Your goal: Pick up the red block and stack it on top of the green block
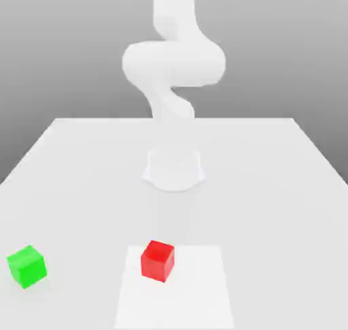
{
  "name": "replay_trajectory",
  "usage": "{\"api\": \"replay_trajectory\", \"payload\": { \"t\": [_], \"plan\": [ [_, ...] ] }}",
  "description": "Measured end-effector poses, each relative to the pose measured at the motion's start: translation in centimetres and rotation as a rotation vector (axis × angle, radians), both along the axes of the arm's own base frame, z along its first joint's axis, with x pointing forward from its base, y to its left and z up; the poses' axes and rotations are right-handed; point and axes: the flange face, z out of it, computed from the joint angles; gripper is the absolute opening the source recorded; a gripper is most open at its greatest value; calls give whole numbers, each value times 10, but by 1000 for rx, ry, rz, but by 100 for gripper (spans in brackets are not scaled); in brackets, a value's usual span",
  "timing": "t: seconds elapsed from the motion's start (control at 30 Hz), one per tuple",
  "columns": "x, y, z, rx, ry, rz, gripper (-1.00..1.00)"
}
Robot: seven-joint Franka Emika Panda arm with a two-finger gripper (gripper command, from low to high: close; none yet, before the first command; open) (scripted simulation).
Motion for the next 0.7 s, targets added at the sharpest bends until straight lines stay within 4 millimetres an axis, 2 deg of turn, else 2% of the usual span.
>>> {"api": "replay_trajectory", "payload": {
  "t": [0.13,0.2,0.3,0.43,0.57,0.63,0.7],
  "plan": [
    [43,-6,-99,17,152,-69,0],
    [55,-10,-149,27,225,-103,0],
    [61,-18,-224,47,336,-153,0],
    [49,-27,-325,82,488,-224,0],
    [15,-31,-415,124,640,-294,0],
    [0,-31,-448,141,691,-318,0],
    [-3,-31,-469,145,703,-324,0]
  ]
}}
